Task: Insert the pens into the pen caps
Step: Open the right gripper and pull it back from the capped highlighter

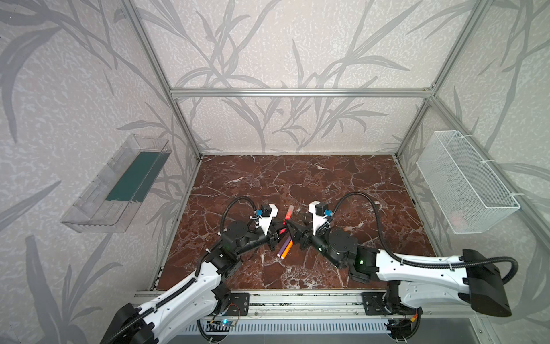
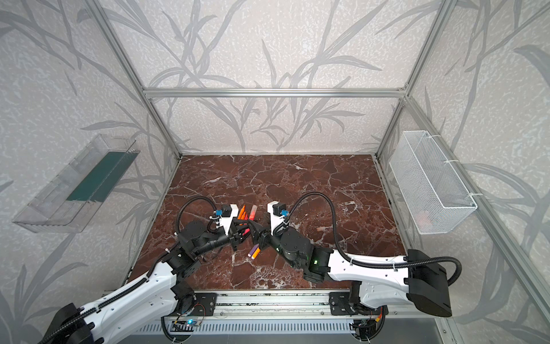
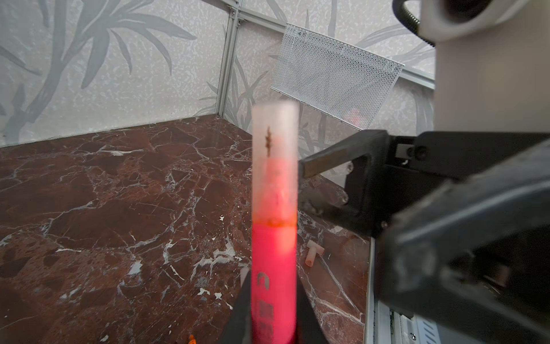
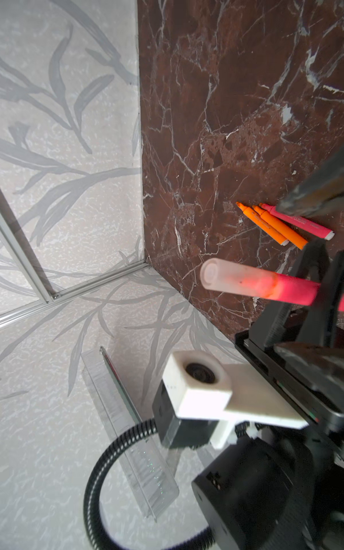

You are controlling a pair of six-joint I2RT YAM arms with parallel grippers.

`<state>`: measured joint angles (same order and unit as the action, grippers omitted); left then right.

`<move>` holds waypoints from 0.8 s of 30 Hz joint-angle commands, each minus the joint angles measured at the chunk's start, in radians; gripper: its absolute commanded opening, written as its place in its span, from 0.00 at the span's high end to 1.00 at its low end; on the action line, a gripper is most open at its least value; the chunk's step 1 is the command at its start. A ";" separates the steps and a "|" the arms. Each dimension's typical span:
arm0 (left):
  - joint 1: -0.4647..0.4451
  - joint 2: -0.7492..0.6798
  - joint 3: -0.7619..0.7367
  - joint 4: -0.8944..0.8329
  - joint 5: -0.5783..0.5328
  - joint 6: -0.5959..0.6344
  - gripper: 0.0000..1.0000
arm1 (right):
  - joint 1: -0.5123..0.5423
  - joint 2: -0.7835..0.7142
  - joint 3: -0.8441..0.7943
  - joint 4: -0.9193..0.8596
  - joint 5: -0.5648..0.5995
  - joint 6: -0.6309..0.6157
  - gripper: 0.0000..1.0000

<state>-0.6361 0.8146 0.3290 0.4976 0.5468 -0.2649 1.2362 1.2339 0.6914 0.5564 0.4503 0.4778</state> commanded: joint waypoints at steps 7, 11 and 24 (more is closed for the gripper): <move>-0.044 0.043 0.047 0.009 0.012 0.042 1.00 | -0.032 0.086 0.068 0.035 -0.091 0.039 0.65; -0.049 0.040 0.067 -0.040 -0.033 0.043 0.98 | -0.044 0.076 0.049 0.032 -0.078 0.058 0.83; -0.048 0.030 0.264 -0.488 -0.483 -0.205 0.27 | -0.250 -0.114 -0.101 -0.239 0.065 0.116 1.00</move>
<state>-0.6819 0.8532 0.5430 0.1539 0.2081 -0.3744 1.0416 1.1549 0.6010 0.4343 0.4545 0.5732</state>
